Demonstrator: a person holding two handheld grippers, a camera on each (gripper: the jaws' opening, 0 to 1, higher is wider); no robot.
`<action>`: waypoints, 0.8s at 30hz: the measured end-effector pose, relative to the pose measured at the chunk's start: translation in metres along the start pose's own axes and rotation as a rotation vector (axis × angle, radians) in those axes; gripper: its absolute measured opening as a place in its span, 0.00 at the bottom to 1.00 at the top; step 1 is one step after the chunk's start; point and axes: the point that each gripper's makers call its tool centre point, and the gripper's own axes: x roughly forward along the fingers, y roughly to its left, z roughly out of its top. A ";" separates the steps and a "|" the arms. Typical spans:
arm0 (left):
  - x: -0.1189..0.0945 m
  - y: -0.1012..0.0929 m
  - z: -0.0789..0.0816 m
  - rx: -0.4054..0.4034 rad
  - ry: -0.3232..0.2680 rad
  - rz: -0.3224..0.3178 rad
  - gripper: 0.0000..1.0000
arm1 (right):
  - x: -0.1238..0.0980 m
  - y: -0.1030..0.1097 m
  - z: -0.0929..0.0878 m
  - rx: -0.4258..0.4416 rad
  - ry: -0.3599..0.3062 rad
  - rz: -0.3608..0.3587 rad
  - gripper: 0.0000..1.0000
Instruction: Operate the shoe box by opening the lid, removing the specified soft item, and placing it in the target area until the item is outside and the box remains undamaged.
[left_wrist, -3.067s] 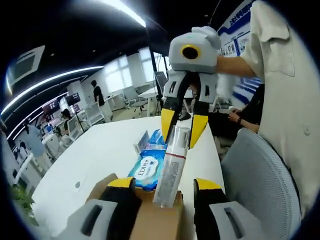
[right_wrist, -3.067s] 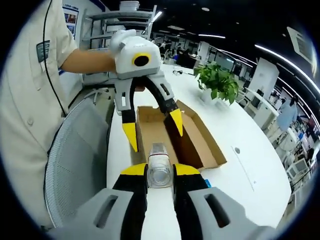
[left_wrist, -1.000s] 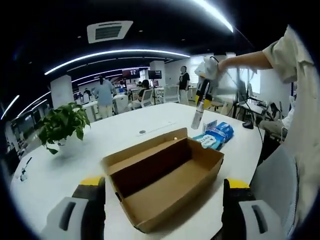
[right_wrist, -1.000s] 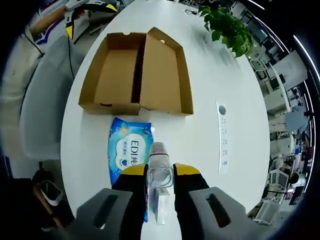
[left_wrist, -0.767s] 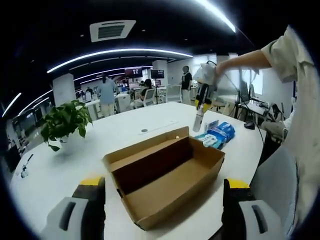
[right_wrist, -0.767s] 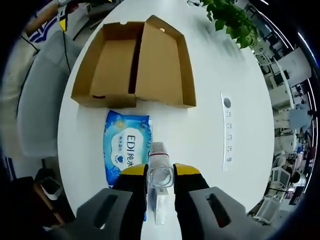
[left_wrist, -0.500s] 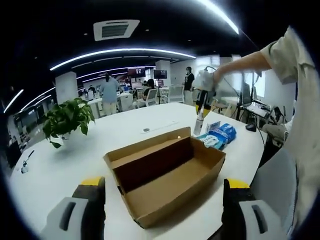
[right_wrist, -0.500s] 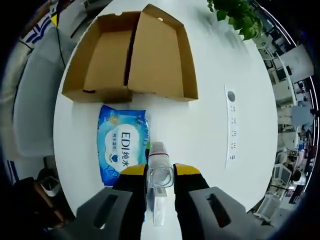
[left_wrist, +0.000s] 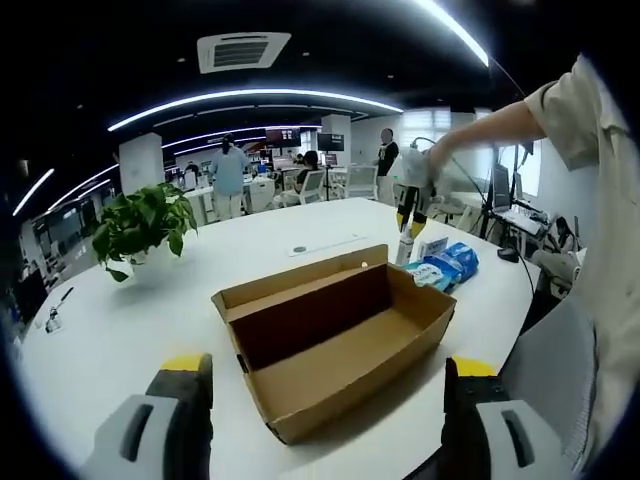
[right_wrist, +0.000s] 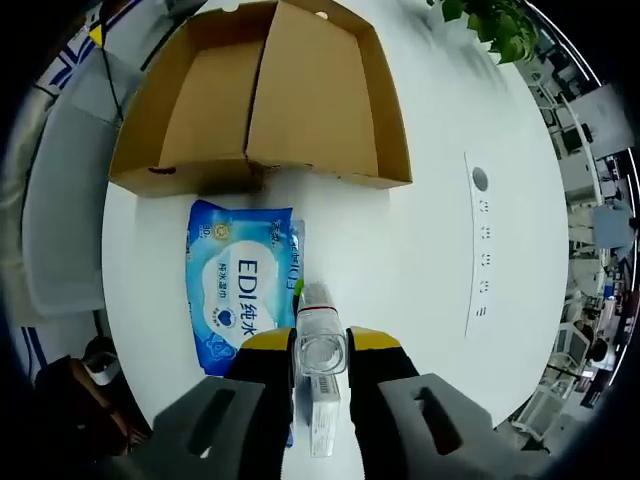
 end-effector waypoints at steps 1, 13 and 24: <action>0.000 0.000 -0.001 0.000 0.002 0.001 0.98 | 0.001 0.000 -0.001 0.007 -0.001 0.000 0.17; 0.004 0.003 -0.004 -0.016 0.015 0.020 0.92 | 0.004 -0.008 0.001 0.038 -0.031 -0.026 0.19; 0.007 0.015 -0.011 -0.021 0.041 0.062 0.81 | 0.001 -0.016 0.001 -0.001 -0.050 -0.069 0.25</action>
